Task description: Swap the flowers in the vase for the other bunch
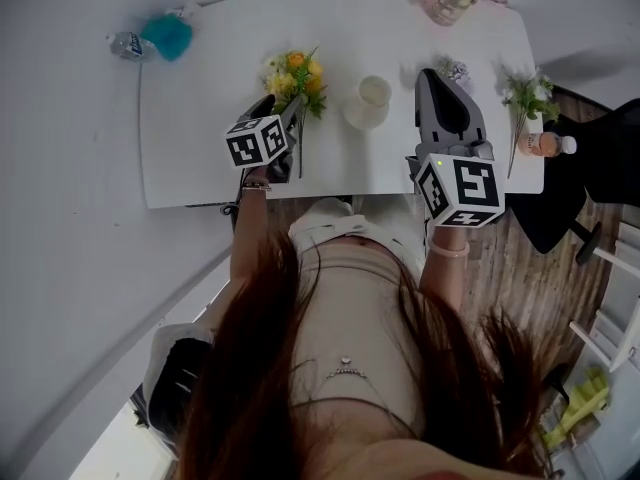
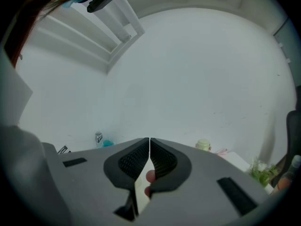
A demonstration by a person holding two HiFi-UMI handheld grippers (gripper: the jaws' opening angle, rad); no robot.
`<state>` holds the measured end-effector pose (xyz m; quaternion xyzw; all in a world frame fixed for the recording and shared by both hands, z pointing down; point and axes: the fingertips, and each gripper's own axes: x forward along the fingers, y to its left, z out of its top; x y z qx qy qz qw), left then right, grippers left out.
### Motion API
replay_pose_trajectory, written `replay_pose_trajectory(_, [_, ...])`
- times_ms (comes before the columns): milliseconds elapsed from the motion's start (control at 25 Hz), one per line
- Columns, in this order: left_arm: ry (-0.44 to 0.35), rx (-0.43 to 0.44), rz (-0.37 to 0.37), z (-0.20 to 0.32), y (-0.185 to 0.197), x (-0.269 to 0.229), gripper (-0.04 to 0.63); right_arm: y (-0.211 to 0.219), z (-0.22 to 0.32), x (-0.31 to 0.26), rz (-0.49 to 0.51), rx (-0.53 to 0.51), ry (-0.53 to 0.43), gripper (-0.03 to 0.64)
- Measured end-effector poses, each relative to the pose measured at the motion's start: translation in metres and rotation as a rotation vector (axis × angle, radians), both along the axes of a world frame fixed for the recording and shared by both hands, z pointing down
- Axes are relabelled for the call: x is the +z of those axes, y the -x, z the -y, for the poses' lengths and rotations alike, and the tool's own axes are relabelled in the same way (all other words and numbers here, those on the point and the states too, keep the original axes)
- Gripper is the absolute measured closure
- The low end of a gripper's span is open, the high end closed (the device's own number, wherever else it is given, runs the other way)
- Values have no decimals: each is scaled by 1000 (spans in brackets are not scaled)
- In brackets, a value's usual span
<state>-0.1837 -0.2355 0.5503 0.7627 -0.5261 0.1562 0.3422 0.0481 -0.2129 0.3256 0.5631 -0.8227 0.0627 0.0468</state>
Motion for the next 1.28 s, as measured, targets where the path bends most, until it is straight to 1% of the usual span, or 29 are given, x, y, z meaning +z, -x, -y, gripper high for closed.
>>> replay_pose_trajectory(120, [-1,-6,6,-6,6,-2,342,4,-7,-4,6,1,-11,589])
replay_pose_trajectory(360, [-12,20,-2,-24,10,-9,349,12,-24,-9,-2,17,-24,589])
replay_pose_trajectory(560, [-60,14,17,-38,15,-23,421,20,-40,-10,-5,29,-26,589])
replay_pose_trajectory(760, [-120,-17,40,-48,20,-42,491,24,-50,-15,-18,23,-42,589])
replay_pose_trajectory(1000, [-162,-52,46,-67,17,-60,523,15,-66,-21,-16,13,-58,589])
replay_pose_trajectory(1280, [-229,-91,75,-97,4,-89,565,-8,-96,-26,-12,9,-57,589])
